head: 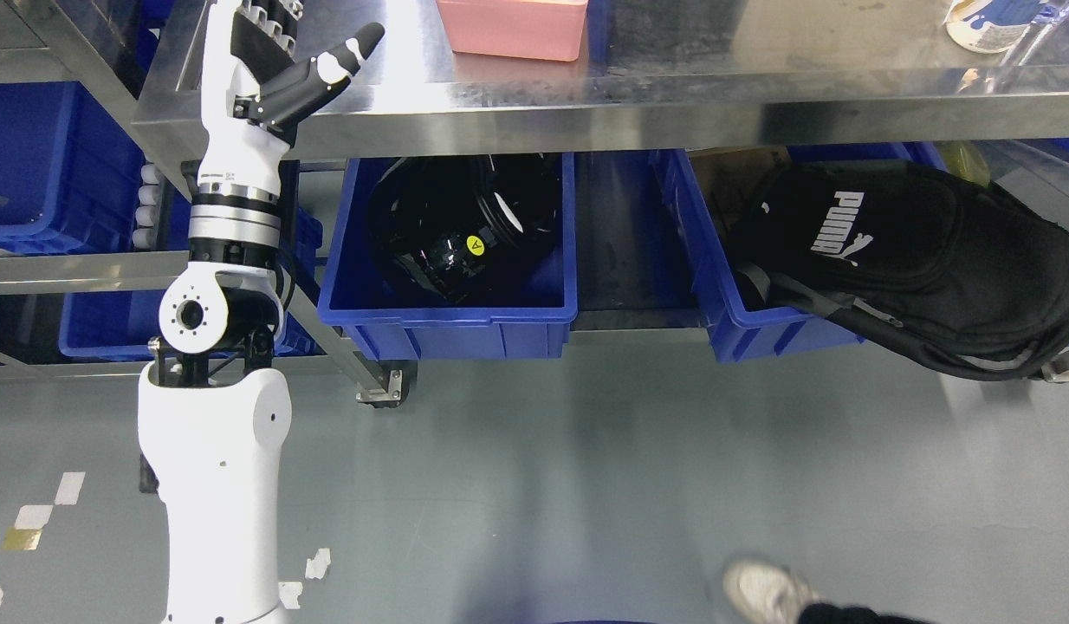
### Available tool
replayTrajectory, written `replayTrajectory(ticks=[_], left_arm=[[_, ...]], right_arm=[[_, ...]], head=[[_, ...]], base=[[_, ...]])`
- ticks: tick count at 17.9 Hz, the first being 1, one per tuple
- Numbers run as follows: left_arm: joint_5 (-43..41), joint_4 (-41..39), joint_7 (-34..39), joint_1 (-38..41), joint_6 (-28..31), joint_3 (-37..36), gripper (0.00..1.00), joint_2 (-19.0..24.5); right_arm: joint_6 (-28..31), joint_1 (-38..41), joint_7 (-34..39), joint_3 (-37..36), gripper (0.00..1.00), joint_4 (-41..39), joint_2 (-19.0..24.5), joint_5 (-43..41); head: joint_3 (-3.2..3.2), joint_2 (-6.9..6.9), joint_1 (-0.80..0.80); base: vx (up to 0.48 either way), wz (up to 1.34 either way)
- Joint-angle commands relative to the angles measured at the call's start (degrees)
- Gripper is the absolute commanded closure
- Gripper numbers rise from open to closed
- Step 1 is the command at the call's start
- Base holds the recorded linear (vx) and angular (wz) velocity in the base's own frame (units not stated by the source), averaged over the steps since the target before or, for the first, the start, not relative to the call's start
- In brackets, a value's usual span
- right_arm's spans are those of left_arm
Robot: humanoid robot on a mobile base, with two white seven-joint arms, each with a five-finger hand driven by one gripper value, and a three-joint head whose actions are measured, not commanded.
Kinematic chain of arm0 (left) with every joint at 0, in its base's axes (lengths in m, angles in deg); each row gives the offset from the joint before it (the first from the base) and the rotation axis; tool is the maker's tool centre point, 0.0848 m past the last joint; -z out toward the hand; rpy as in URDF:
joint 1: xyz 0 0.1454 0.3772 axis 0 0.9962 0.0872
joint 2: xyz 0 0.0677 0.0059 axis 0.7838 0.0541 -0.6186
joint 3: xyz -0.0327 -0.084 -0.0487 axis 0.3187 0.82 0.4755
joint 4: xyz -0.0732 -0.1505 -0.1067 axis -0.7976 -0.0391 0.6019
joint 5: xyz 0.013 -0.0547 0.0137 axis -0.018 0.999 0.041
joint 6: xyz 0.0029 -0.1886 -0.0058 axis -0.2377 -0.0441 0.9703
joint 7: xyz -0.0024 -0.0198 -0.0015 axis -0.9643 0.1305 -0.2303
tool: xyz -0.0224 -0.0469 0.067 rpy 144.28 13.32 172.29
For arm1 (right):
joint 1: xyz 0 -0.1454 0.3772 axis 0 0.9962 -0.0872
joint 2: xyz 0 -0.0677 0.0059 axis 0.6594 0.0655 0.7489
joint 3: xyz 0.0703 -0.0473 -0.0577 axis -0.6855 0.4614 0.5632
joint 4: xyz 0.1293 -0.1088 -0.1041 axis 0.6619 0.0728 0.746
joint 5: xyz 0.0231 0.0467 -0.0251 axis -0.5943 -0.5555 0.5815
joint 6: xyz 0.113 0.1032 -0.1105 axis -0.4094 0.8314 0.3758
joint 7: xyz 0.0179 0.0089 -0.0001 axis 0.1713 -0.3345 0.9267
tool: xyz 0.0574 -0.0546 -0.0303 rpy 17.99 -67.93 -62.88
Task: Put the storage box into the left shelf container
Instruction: 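Raise the left hand up toward the pink box on the tabletop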
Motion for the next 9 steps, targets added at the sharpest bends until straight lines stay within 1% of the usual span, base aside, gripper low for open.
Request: replayTrajectory(ticks=[1, 2, 4, 6, 8, 9], left_arm=[[-0.17, -0.22, -0.90, -0.59, 0.12, 1.33, 0.00, 0.48], [-0.34, -0.04, -2.22, -0.59, 0.13, 1.32, 0.00, 0.48], [-1.92, 0.57, -7.30, -1.99, 0.13, 2.20, 0.00, 0.48], [-3.41, 1.88, -13.28, -5.41, 0.21, 3.69, 0.00, 0.69], [-7.79, 5.21, -17.86, -9.45, 0.30, 3.70, 0.00, 5.52], [-10.08, 7.06, -19.01, -11.21, 0.30, 3.70, 0.00, 7.20]], right_arm=[[-0.04, -0.26, 0.00, 0.00, 0.00, -1.00, -1.00, -1.23], [-0.04, -0.26, 0.09, 0.00, 0.00, -1.00, -1.00, -1.23], [-0.13, -0.26, 0.09, 0.00, 0.00, -1.00, -1.00, -1.23], [-0.04, -0.26, 0.09, 0.00, 0.00, -1.00, -1.00, -1.23], [-0.13, -0.26, 0.00, 0.00, 0.00, -1.00, -1.00, -1.23], [-0.13, -0.26, 0.09, 0.00, 0.00, -1.00, -1.00, -1.23]], head=[[0.00, 0.00, 0.00], [0.00, 0.00, 0.00], [0.00, 0.00, 0.00], [0.00, 0.00, 0.00], [0.00, 0.00, 0.00], [0.00, 0.00, 0.00]], base=[[0.000, 0.00], [0.000, 0.00], [0.000, 0.00], [0.000, 0.00], [0.000, 0.00], [0.000, 0.00]])
